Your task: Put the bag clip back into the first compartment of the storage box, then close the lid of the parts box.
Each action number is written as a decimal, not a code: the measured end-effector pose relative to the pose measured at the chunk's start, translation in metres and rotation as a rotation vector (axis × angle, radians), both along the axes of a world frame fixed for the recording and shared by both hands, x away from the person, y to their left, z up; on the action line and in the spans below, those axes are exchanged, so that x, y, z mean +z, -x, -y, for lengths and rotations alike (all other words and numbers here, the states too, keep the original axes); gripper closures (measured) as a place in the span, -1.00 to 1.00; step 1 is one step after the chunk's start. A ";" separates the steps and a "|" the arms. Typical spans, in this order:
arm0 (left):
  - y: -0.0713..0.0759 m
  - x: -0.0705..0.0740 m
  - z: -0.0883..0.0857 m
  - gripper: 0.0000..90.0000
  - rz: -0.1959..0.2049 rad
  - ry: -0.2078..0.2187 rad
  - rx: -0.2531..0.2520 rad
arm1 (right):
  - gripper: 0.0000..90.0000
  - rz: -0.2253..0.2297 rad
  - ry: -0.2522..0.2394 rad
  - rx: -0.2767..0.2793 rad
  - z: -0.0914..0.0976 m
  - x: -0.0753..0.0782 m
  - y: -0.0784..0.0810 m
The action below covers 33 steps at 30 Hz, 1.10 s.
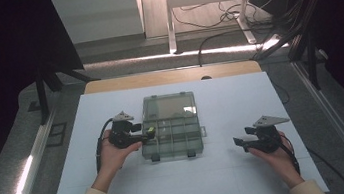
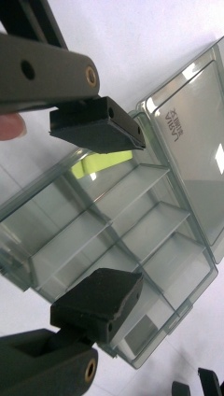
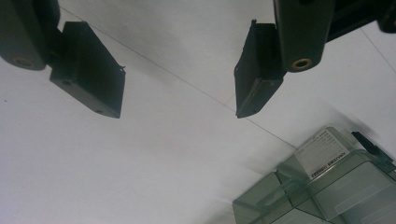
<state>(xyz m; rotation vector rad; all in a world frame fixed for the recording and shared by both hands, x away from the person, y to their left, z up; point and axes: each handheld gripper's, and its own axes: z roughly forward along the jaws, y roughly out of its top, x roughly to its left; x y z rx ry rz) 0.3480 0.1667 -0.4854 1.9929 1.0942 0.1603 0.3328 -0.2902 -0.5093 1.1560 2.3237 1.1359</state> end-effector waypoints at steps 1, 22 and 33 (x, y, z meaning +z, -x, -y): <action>0.001 0.000 0.000 -0.30 -0.001 0.003 -0.001 | -0.26 0.002 0.000 0.001 0.000 0.000 0.000; 0.015 -0.002 0.004 -0.32 -0.010 -0.027 -0.028 | -0.25 0.017 -0.006 -0.006 0.000 0.001 -0.001; 0.019 0.000 0.003 -0.32 0.005 -0.027 -0.016 | -0.25 0.026 -0.011 0.005 -0.004 0.004 -0.002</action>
